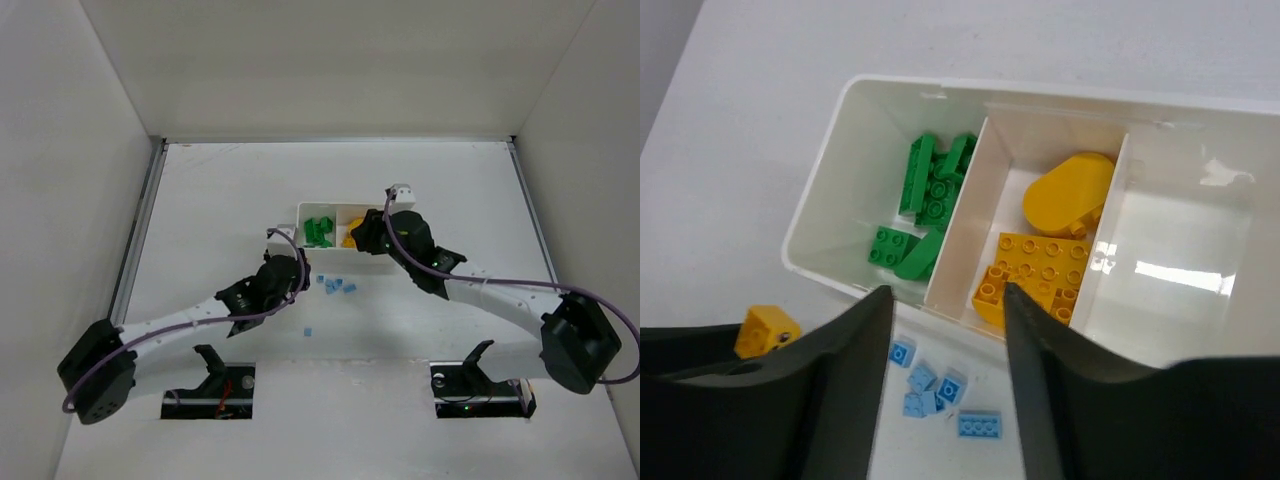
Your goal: Sort the legos into containers by color
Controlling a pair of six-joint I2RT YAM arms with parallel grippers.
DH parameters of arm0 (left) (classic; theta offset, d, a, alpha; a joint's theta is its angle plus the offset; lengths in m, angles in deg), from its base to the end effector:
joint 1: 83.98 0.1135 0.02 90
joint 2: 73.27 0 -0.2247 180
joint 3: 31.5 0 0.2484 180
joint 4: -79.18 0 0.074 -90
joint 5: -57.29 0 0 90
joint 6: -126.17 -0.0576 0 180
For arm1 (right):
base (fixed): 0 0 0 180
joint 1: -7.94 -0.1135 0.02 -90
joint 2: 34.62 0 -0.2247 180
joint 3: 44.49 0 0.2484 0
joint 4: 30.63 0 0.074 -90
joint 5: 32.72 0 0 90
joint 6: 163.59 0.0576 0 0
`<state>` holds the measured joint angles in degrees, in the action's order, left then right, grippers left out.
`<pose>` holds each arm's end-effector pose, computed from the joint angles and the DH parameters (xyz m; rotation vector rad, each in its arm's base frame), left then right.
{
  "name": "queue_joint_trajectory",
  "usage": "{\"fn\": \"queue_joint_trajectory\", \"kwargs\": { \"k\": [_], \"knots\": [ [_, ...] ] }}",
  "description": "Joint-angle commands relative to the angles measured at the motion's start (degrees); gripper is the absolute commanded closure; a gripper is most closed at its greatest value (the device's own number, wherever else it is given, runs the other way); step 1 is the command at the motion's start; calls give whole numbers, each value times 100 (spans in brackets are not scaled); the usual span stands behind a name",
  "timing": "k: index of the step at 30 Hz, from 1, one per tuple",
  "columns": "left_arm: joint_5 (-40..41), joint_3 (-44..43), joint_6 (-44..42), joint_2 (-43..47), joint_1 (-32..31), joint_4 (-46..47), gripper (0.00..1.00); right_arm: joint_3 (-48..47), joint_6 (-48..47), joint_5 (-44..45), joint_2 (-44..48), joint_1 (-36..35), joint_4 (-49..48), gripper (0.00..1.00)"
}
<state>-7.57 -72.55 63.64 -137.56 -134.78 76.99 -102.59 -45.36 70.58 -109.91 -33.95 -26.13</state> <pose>0.1863 -0.1897 0.1638 0.1270 1.9934 -0.4466 0.2479 0.2045 0.2094 -0.0799 1.9825 0.5821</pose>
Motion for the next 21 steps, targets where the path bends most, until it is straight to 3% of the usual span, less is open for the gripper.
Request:
{"fn": "queue_joint_trajectory", "kwargs": {
  "k": [1,4,6,14,16,19,21],
  "knots": [
    [237,-385,14,654,-188,-458,84,140,104,102,374,10,-310,51],
    [-8,-903,-100,445,-188,-284,83,324,218,199,628,54,-239,68],
    [-333,-1264,-250,-28,-118,93,82,465,306,278,839,80,-143,73],
    [-1029,-2811,-286,-2252,154,755,78,1124,534,428,1674,72,165,69],
    [-1056,-3049,-242,-2604,233,728,71,1195,543,445,1815,37,296,68],
    [-1065,-3173,-128,-2808,312,684,52,1248,613,419,1886,-279,472,64],
    [-1064,-3077,-101,-2668,330,754,48,1256,631,445,1843,-656,552,61]
  ]
}}
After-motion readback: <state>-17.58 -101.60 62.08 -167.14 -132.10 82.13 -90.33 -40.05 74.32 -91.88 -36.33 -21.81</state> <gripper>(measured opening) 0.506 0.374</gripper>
